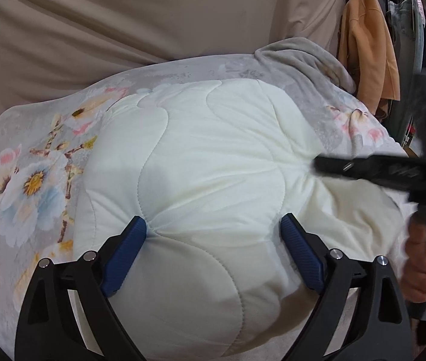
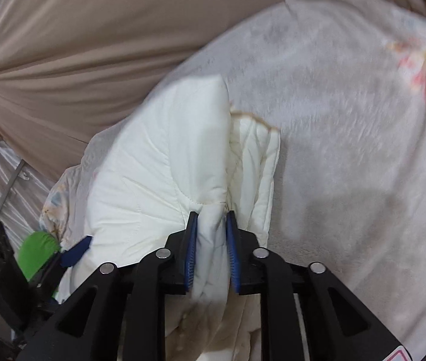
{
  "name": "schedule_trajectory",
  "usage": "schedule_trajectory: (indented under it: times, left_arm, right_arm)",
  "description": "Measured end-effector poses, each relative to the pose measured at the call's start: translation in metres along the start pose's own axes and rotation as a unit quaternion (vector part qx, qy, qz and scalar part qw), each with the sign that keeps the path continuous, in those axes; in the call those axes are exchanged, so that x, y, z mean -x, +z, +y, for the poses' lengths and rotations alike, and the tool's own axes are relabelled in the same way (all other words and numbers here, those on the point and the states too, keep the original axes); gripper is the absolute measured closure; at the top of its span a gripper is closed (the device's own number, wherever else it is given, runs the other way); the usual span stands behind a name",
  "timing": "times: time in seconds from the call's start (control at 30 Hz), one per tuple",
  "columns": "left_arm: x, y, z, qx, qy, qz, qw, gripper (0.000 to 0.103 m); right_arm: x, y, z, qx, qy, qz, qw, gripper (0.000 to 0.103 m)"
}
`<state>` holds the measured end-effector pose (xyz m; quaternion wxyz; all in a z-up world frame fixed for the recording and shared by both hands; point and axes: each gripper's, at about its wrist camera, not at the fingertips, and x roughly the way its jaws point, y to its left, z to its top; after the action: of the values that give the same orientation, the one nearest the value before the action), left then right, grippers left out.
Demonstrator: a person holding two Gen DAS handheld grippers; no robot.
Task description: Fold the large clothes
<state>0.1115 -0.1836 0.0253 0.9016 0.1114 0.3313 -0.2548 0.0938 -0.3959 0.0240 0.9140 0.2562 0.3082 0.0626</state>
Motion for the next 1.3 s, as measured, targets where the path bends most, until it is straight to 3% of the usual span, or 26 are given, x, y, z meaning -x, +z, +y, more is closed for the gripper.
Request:
schedule_trajectory:
  times: [0.13,0.3,0.47,0.63,0.77,0.83,0.97,1.03,1.13,1.3]
  left_arm:
    - [0.001,0.001,0.002,0.003,-0.001,0.001,1.0000,0.015]
    - [0.001,0.000,0.000,0.001,0.001,0.002,1.0000,0.015]
    - [0.001,-0.002,-0.001,-0.003,-0.003,0.005,1.0000,0.014]
    - [0.005,-0.010,-0.007,-0.021,-0.006,0.006,0.9997,0.015]
    - [0.029,0.002,0.012,0.020,-0.044,-0.007,0.9988,0.021]
    - [0.034,0.008,0.018,0.026,-0.035,-0.018,0.9989,0.021]
    - [0.006,0.007,0.017,0.012,-0.026,0.021,0.9994,0.020]
    - [0.001,0.003,0.011,-0.004,-0.007,0.014,0.9999,0.019]
    - [0.002,0.003,0.009,-0.001,-0.010,0.011,0.9999,0.018]
    - [0.002,0.004,0.010,0.003,-0.012,0.011,0.9999,0.018]
  right_arm:
    - [0.054,-0.006,0.055,0.095,-0.003,-0.069,0.993,0.087]
    - [0.042,-0.035,0.083,0.168,-0.043,-0.019,0.985,0.103]
    - [0.014,-0.054,0.041,0.131,-0.078,0.032,0.988,0.103]
    - [-0.012,-0.068,0.013,0.099,-0.055,0.047,0.993,0.103]
    - [-0.011,-0.068,0.006,0.087,-0.042,0.048,0.994,0.103]
    - [-0.009,-0.065,0.005,0.077,-0.030,0.053,0.995,0.103]
    - [0.010,-0.050,0.016,0.072,-0.017,0.054,0.996,0.103]
    - [0.024,-0.035,0.028,0.076,-0.017,0.038,0.996,0.103]
    - [0.034,-0.002,0.053,0.086,-0.037,-0.002,0.996,0.097]
    - [-0.013,0.056,0.077,0.081,-0.071,-0.005,0.994,0.096]
